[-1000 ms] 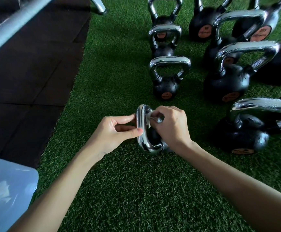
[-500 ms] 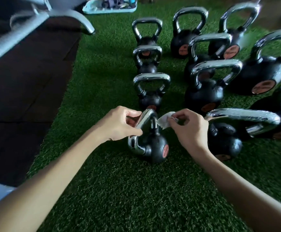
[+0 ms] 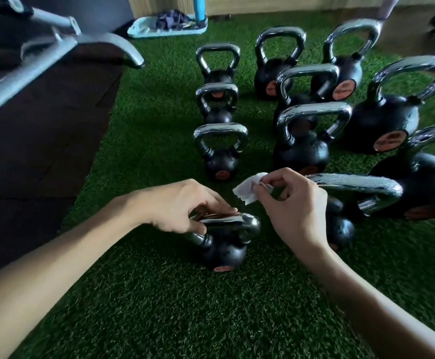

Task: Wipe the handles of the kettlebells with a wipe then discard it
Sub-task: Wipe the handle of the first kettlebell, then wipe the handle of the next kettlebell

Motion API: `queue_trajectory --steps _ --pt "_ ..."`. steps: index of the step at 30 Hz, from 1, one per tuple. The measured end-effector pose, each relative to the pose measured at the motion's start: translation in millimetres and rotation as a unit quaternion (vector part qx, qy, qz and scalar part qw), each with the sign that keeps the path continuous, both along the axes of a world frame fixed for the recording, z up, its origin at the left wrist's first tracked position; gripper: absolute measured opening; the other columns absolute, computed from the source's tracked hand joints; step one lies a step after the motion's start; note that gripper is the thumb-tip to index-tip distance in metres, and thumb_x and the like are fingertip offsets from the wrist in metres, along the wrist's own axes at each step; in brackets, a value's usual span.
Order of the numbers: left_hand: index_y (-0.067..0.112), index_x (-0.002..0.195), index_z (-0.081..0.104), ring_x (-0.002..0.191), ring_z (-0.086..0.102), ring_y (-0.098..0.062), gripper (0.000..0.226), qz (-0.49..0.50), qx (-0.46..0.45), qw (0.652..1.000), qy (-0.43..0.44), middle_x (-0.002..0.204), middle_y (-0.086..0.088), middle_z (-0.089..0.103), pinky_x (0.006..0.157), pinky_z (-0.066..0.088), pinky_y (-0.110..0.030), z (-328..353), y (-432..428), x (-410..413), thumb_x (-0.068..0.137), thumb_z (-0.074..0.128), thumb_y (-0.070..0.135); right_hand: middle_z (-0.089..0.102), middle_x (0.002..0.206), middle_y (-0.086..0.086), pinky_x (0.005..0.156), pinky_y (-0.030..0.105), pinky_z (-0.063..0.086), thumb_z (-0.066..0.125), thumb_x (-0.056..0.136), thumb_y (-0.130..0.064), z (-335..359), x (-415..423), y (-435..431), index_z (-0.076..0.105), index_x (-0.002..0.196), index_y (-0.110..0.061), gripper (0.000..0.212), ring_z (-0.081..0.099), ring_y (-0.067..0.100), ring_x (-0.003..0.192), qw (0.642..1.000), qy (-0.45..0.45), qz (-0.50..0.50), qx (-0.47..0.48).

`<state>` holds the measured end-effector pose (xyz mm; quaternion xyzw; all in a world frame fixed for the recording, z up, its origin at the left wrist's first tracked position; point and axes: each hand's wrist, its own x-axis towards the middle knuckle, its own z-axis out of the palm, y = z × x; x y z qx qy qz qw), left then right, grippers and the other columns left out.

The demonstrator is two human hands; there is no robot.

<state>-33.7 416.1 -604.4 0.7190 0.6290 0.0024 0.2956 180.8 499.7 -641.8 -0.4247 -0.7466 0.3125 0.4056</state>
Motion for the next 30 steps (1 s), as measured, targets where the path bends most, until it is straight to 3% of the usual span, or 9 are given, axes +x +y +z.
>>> queue_trajectory --steps 3,7,10,15,20,22,24,27,30 --pt "0.043 0.141 0.053 0.132 0.041 0.008 0.065 0.013 0.01 1.0 0.017 0.142 0.031 0.049 0.113 0.032 -0.02 -2.1 -0.3 3.7 0.087 0.078 0.018 0.067 0.072 -0.02 0.055 0.007 0.039 0.082 0.08 -0.023 -0.2 2.0 7.7 0.073 0.081 -0.027 0.009 0.058 -0.006 0.061 1.0 -0.004 0.018 -0.005" --pt "0.047 0.13 0.063 0.122 0.054 0.007 0.056 0.081 -0.013 0.993 -0.081 0.133 0.034 0.056 0.102 0.046 -0.023 5.8 6.2 -9.4 0.079 0.084 0.043 0.068 0.076 -0.02 0.057 0.007 0.041 0.082 0.08 -0.023 8.5 1.0 30.4 0.073 0.082 -0.027 0.011 0.058 -0.007 0.063 0.999 0.004 0.042 -0.006" --pt "0.046 0.114 0.072 0.102 0.066 0.006 0.04 0.177 0.019 0.979 -0.097 0.108 0.032 0.069 0.088 0.054 -0.023 22.5 27.7 -17.9 0.076 0.081 0.051 0.065 0.075 -0.022 0.058 0.004 0.04 0.083 0.08 -0.023 20.4 -4.0 56.6 0.073 0.083 -0.026 0.011 0.057 -0.013 0.066 0.998 0.016 0.06 -0.003" --pt "0.04 0.1 0.071 0.082 0.071 -0.002 0.021 0.297 0.116 0.947 -0.032 0.093 0.022 0.074 0.079 0.058 -0.031 44.8 71.9 -35.1 0.081 0.08 0.047 0.067 0.075 -0.019 0.056 0.007 0.041 0.082 0.08 -0.019 46.9 -14.4 107.7 0.072 0.083 -0.025 0.012 0.058 -0.012 0.065 0.994 0.001 0.113 0.0" --pt "0.038 0.096 0.065 0.073 0.067 -0.011 0.018 0.33 0.081 0.94 0.033 0.088 0.017 0.072 0.07 0.057 -0.035 54.1 93.5 -62.1 0.085 0.077 0.043 0.067 0.07 -0.017 0.057 0.014 0.045 0.08 0.077 -0.022 67.9 -45.0 152.6 0.068 0.079 -0.031 0.015 0.061 -0.002 0.064 0.981 -0.096 0.17 -0.005" --pt "0.037 0.096 0.066 0.069 0.064 -0.008 0.016 0.332 0.081 0.938 0.053 0.089 0.016 0.069 0.068 0.057 -0.034 48.8 101.1 -73.0 0.084 0.076 0.041 0.068 0.073 -0.014 0.063 0.027 0.054 0.079 0.076 -0.021 66.6 -66.7 164.5 0.071 0.08 -0.026 0.01 0.062 0.001 0.068 0.972 -0.135 0.191 -0.016" --pt "0.037 0.101 0.067 0.073 0.063 -0.005 0.02 0.319 0.109 0.939 0.067 0.095 0.015 0.065 0.064 0.053 -0.026 39.6 111.5 -84.7 0.084 0.076 0.041 0.07 0.077 -0.011 0.067 0.032 0.057 0.078 0.076 -0.023 59.7 -90.0 172.9 0.073 0.083 -0.026 0.009 0.065 0.006 0.071 0.967 -0.164 0.192 -0.026" --pt "0.035 0.12 0.068 0.086 0.061 -0.004 0.04 0.278 0.158 0.945 0.067 0.109 0.013 0.064 0.069 0.05 -0.023 19.3 130.7 -107.1 0.083 0.077 0.046 0.071 0.085 -0.008 0.065 0.03 0.054 0.074 0.08 -0.024 41.2 -123.3 182.5 0.073 0.089 -0.028 0.01 0.063 0.008 0.072 0.966 -0.193 0.172 -0.029" --pt "0.04 0.12 0.07 0.092 0.058 -0.001 0.058 0.24 0.169 0.956 0.031 0.113 0.014 0.068 0.07 0.049 -0.023 -3.4 148.3 -131.8 0.073 0.07 0.074 0.072 0.091 -0.009 0.073 0.033 0.055 0.07 0.083 -0.027 22.1 -148.5 185.9 0.075 0.096 -0.029 0.014 0.065 0.012 0.084 0.967 -0.213 0.141 -0.007"
